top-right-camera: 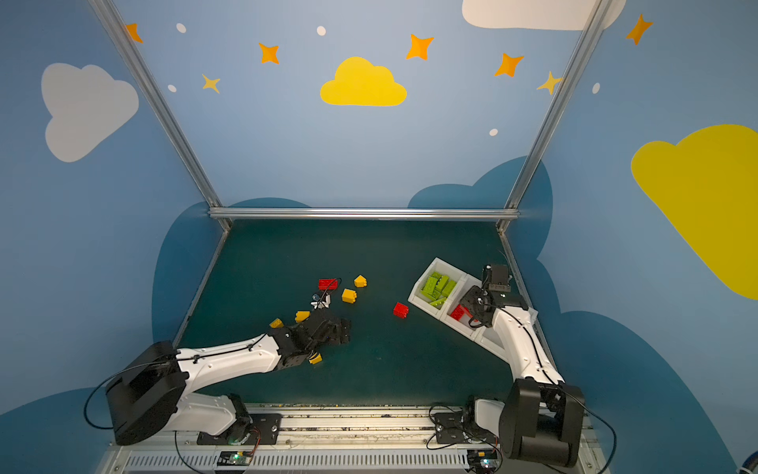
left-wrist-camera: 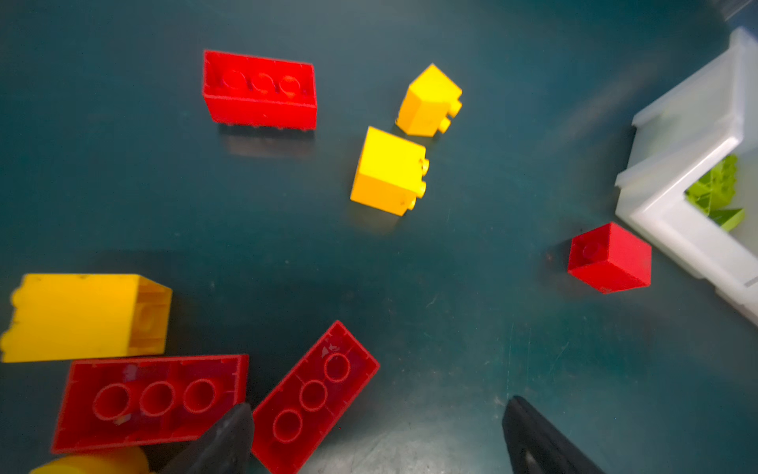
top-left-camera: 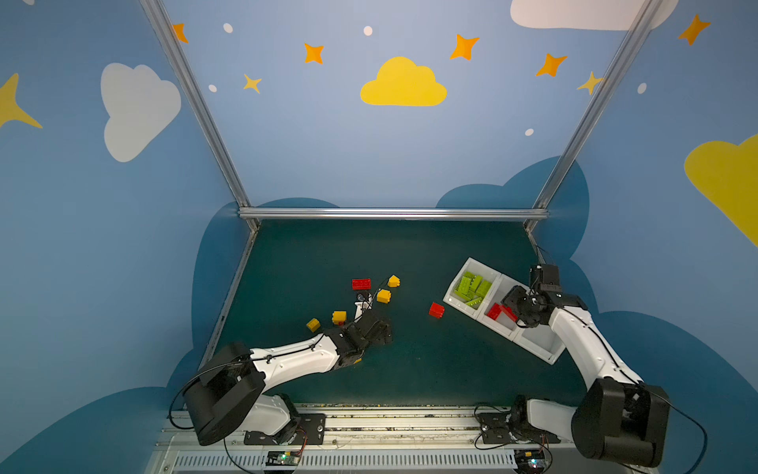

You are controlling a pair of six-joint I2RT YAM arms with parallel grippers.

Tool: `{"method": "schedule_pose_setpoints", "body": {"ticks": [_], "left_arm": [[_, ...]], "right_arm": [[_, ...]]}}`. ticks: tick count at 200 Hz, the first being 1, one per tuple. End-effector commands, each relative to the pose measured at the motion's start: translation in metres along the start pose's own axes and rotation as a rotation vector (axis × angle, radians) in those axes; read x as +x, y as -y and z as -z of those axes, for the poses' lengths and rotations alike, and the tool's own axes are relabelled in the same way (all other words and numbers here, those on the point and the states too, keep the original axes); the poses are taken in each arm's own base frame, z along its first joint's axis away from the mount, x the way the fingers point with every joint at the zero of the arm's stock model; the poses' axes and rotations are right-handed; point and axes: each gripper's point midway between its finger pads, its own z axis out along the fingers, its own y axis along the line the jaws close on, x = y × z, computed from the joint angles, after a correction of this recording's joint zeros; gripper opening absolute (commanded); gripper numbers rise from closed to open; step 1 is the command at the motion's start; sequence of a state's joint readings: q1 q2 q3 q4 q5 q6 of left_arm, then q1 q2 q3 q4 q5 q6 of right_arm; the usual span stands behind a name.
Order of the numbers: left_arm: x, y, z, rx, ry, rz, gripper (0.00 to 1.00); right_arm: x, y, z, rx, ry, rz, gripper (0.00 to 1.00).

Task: Sort the legos into containers by color
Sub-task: 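Carry the red brick with the right gripper and release it into the middle compartment, then grasp a red 2x2 brick with the left gripper and carry it toward the bin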

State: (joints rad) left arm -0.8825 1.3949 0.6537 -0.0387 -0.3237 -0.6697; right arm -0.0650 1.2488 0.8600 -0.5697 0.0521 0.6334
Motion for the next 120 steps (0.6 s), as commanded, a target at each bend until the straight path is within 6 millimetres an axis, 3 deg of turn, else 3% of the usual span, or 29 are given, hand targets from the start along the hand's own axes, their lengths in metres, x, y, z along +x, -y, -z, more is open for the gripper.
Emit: {"method": "schedule_pose_setpoints", "body": {"ticks": [1, 46, 72, 120], "left_arm": [[-0.002, 0.012, -0.002, 0.035, -0.011, 0.0, 0.94], [-0.001, 0.023, -0.003, 0.072, -0.016, -0.013, 0.91], [-0.005, 0.034, -0.005, 0.085, -0.011, -0.049, 0.91], [-0.011, 0.068, -0.023, 0.141, -0.051, -0.145, 0.9]], "right_arm": [[-0.017, -0.008, -0.003, -0.024, 0.042, -0.025, 0.65], [-0.026, -0.002, -0.021, -0.003, 0.018, -0.053, 0.7], [-0.031, -0.005, -0.016, -0.015, 0.036, -0.057, 0.77], [-0.036, -0.013, 0.003, -0.058, 0.063, -0.04, 0.79]]}}
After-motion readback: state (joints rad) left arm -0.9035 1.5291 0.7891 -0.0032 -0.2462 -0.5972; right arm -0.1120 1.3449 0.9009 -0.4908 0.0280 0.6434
